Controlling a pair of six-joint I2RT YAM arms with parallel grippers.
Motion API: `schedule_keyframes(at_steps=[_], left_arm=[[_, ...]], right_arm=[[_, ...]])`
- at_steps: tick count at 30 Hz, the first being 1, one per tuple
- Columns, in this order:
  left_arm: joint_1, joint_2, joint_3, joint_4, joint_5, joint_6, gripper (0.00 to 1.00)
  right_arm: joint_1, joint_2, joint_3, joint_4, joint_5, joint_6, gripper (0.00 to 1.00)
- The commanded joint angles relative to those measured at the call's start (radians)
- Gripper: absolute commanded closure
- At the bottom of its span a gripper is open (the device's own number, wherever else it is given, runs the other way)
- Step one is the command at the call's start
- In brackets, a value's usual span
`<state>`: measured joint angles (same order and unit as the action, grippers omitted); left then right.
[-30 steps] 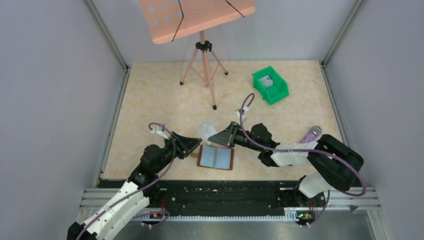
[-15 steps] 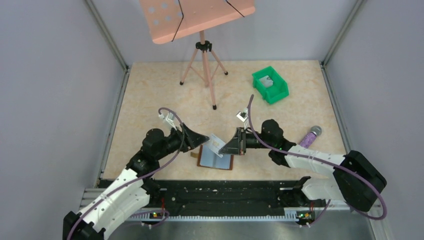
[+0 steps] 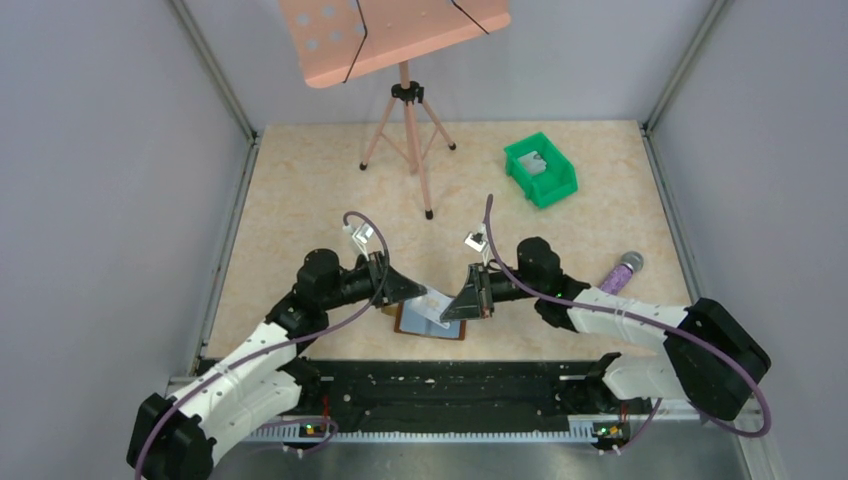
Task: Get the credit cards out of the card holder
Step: Place the credit card in the storage box.
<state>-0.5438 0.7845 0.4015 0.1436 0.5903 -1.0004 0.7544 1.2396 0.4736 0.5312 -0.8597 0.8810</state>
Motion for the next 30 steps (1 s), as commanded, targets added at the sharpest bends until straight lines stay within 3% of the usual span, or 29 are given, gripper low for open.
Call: schedule_keyframes(at_steps=[1,3,8,11,19,30], left_arm=[[0.001,0.031,0.023,0.091,0.090,0.004,0.89],[0.000,0.042,0.025,0.091,0.081,0.000,1.00],[0.001,0.031,0.018,0.084,-0.030,-0.065,1.00],[0.000,0.000,-0.038,0.168,-0.123,-0.161,1.00],[0.000,-0.065,-0.132,0.329,-0.299,-0.261,1.00],[-0.001,-0.062,-0.172,0.412,-0.331,-0.308,1.00]], right_arm=[[-0.003,0.006,0.055,0.019,-0.013,-0.025,0.99],[-0.004,0.002,0.057,0.006,0.008,-0.024,0.90],[-0.019,-0.064,0.006,0.014,0.174,0.051,0.65],[-0.020,-0.117,-0.059,0.115,0.287,0.128,0.57],[-0.020,-0.171,-0.162,0.280,0.408,0.250,0.56],[-0.018,-0.086,-0.162,0.373,0.464,0.301,0.60]])
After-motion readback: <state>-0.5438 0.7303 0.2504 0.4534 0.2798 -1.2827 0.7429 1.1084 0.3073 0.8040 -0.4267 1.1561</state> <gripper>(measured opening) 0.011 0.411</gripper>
